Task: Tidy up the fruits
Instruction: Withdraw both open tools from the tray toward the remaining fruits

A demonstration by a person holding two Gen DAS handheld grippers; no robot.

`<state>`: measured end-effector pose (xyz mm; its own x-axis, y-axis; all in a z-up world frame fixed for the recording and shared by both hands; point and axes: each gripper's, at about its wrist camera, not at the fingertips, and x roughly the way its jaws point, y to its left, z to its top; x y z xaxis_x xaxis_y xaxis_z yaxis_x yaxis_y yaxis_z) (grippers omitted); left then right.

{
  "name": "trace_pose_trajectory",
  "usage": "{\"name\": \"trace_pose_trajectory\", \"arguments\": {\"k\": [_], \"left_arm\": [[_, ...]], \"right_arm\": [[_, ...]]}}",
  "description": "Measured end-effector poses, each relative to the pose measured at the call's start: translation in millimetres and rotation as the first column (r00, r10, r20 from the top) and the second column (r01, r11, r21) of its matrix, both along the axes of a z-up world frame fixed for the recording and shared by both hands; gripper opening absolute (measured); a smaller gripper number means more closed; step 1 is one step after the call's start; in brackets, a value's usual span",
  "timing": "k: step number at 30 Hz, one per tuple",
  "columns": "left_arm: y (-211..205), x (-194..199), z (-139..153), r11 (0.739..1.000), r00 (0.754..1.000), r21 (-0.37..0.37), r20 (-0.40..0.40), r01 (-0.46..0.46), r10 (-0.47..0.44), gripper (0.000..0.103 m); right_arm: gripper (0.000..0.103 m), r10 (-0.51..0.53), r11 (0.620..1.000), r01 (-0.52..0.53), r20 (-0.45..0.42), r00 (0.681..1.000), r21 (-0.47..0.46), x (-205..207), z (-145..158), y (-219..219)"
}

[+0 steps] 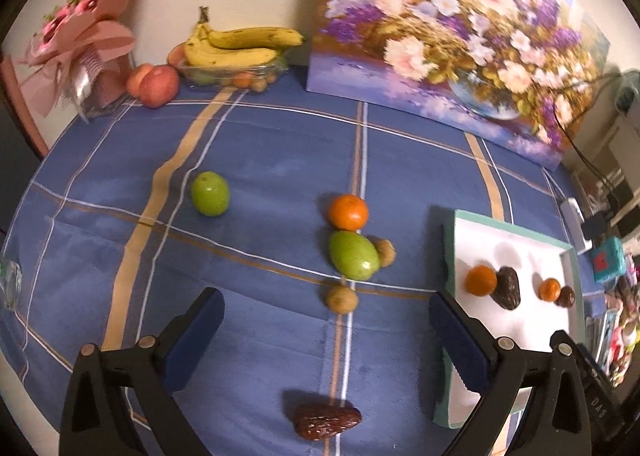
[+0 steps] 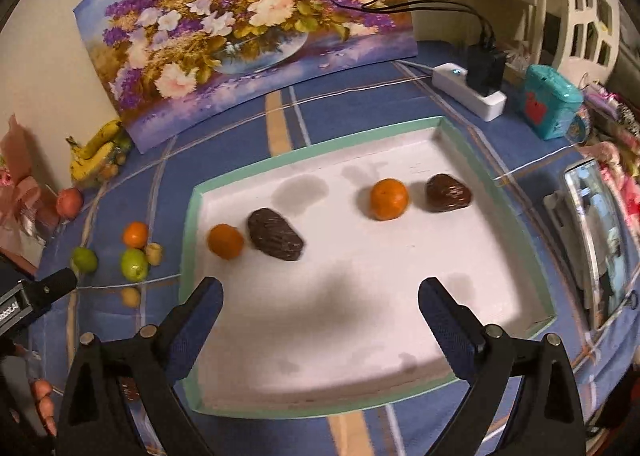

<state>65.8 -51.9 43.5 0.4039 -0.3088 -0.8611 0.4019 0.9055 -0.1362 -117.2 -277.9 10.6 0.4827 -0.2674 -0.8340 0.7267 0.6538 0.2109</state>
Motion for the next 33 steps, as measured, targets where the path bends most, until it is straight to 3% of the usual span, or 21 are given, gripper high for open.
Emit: {"name": "trace_pose_trajectory", "arguments": {"k": [12,20,33], "left_arm": [[35,18,10,0.997,0.997,-0.035,0.029,-0.074,0.075,0.103],[59,27,21,0.99,0.992,-0.091,0.054,-0.108,0.113,0.103],[98,41,32,0.973,0.978,-0.149,0.08,-0.177,0.19,0.103]], "right_arm": [[0.098,0.061,0.998,-0.06,-0.017,0.998,0.023,24,-3,21],[0.098,0.154,0.987,-0.154,0.009,0.988,0.046,44,2,44],[0.098,0.311,0.95,-0.31,0.072,0.948,-0.028,79,18,87]]}}
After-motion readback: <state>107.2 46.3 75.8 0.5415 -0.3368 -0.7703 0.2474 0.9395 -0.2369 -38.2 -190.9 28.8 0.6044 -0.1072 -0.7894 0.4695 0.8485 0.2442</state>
